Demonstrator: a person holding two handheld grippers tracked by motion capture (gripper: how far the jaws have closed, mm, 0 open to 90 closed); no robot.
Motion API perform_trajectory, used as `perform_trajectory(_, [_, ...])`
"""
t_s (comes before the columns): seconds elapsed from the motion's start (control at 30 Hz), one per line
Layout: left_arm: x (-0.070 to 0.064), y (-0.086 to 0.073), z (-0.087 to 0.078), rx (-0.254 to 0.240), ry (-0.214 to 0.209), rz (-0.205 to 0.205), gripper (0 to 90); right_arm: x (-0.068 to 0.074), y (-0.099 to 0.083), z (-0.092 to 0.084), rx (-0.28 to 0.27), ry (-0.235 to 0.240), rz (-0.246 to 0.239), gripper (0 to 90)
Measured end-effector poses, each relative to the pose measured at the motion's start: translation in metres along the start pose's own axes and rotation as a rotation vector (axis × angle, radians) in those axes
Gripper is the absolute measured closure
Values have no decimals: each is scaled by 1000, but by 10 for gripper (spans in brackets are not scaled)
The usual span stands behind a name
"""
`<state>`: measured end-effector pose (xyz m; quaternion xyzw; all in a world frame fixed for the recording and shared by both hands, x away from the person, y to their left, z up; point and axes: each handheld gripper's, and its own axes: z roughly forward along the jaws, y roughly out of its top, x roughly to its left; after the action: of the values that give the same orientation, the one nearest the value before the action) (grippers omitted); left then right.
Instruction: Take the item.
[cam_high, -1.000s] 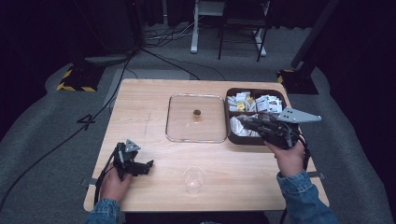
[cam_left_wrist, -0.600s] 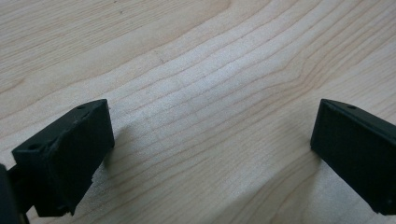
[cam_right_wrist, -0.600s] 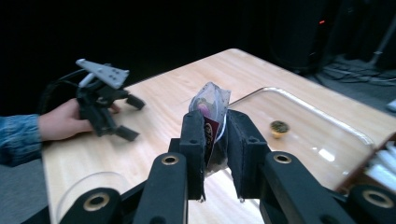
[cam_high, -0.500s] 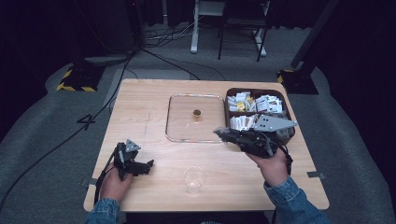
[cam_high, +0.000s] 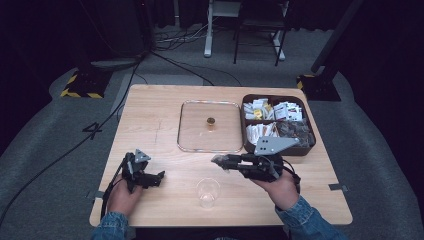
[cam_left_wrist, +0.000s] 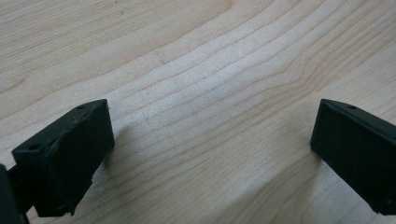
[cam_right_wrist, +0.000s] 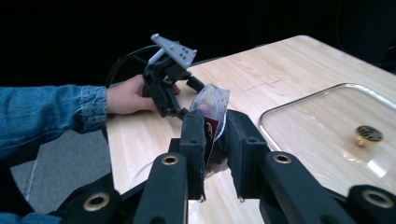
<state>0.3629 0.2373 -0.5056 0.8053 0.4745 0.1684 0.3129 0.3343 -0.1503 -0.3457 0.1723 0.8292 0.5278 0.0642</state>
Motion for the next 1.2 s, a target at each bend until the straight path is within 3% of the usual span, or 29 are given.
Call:
perform_trajectory(0.4, [0, 0, 0, 0, 0, -1, 0, 14, -9, 21, 41, 66, -10, 768])
perform_trajectory(0.7, [0, 0, 0, -1, -1, -2, 0, 18, -14, 34, 74, 84, -15, 768])
perform_trajectory(1.2, [0, 0, 0, -2, -1, -7, 0, 23, -26, 58, 245, 129, -14, 769])
